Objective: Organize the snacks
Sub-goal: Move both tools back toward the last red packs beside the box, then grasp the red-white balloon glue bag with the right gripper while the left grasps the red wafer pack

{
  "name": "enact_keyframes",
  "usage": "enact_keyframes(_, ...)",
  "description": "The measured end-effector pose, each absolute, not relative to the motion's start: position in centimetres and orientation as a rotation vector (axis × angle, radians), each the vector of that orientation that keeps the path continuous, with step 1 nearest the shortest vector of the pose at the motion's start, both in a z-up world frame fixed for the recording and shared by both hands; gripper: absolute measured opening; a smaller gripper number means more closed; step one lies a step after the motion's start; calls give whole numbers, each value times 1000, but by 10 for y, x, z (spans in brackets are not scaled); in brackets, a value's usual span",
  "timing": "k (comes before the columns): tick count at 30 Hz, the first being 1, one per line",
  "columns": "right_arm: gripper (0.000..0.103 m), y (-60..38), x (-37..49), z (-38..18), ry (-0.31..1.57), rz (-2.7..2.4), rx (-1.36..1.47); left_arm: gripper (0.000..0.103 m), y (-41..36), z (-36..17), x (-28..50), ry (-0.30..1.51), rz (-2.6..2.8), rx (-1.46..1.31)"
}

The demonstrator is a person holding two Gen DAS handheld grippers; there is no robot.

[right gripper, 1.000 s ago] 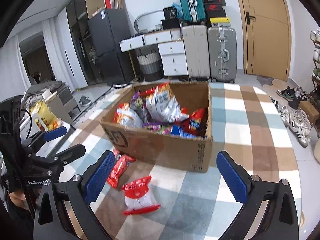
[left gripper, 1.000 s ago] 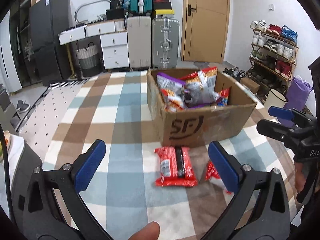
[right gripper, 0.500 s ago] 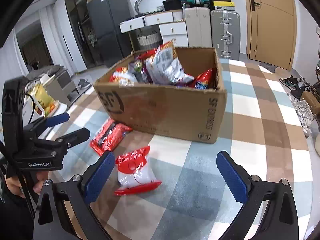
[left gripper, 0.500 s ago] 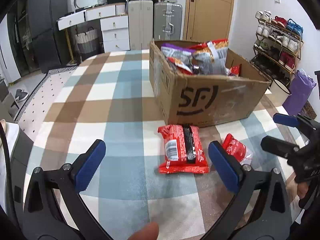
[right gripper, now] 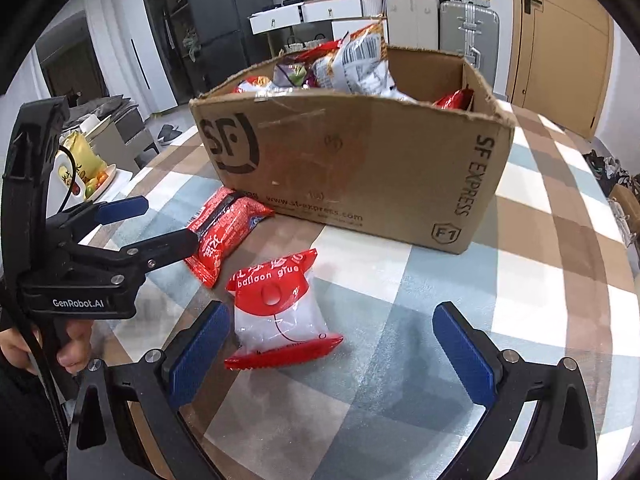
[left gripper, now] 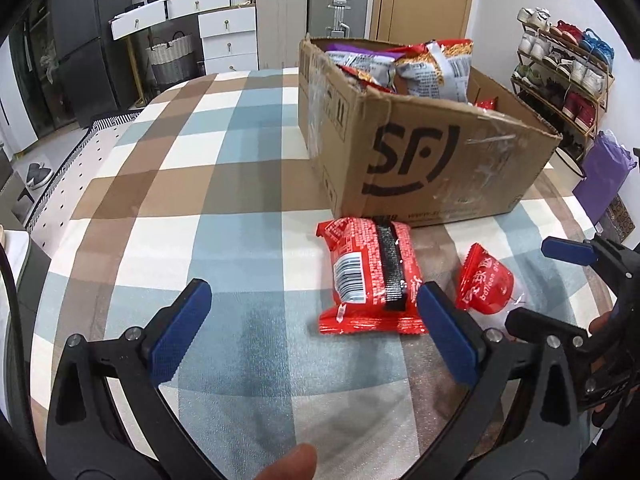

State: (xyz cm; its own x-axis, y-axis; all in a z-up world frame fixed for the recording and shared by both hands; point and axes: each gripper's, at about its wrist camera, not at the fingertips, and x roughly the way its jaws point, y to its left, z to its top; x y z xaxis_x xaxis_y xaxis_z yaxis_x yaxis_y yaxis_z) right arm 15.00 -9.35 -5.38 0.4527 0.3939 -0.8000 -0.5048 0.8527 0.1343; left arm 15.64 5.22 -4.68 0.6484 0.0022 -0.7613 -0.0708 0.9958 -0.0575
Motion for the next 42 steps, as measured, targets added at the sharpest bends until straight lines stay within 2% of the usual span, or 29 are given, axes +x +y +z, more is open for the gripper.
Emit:
enact_keyframes(12, 102, -74, 154, -68, 966, 558, -216, 102, 59, -59, 164, 891, 31, -111)
enact_keyframes(14, 99, -73, 157, -70, 963, 545, -220, 102, 60, -61, 166, 895, 26, -117)
enact_keyframes(16, 88, -73, 160, -71, 962, 531, -220, 102, 60, -63, 166, 900, 18, -118)
enact_keyframes(17, 86, -73, 162, -72, 967, 525, -218, 102, 59, -64, 166, 900, 15, -119)
enact_keyframes(23, 84, -82, 166, -72, 959, 510, -186, 102, 55, -66, 170, 908, -1, -123)
enact_keyframes(25, 78, -86, 166, -72, 954, 509, -184, 102, 52, -66, 172, 910, -4, -123)
enact_keyframes(39, 64, -101, 163, -69, 941, 566, -146, 102, 40, -69, 196, 949, 45, -104)
enact_keyframes(42, 62, -101, 163, -68, 940, 577, -145, 95, 40, -73, 195, 954, 41, -98)
